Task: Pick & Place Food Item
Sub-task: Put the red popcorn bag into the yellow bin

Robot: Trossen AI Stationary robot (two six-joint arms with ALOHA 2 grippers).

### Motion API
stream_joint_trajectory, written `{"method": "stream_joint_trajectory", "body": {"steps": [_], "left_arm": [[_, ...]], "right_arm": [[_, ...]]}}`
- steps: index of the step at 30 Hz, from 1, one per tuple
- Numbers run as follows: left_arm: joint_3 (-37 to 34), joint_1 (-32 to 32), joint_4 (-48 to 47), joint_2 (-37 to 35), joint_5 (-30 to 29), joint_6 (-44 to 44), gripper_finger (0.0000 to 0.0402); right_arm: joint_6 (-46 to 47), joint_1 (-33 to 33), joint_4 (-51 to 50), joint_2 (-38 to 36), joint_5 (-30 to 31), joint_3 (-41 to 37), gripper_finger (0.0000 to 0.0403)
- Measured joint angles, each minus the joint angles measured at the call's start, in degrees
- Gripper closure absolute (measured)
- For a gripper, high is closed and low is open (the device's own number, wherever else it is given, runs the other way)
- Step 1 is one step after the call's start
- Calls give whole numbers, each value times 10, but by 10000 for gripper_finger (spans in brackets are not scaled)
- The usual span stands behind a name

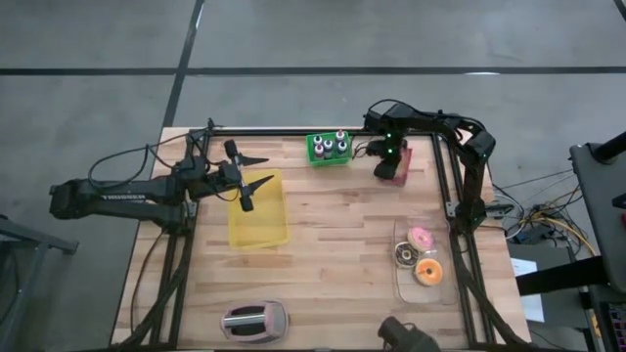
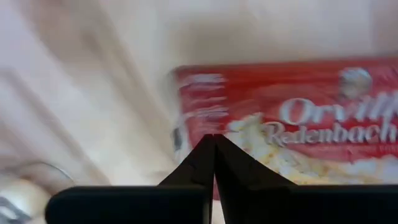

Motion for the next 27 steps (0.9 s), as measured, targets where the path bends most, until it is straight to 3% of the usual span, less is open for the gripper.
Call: {"method": "stream_joint_trajectory", "body": {"steps": [7, 12, 27], "left_arm": [[0, 0, 0, 0, 0, 0, 184], [0, 0, 0, 0, 0, 0, 184], [0, 0, 0, 0, 0, -2, 184]], "right_arm": [[6, 58, 8, -7, -47, 3, 395], [31, 88, 34, -10, -26, 7, 395], [51, 5, 33, -20, 46, 24, 395]]}}
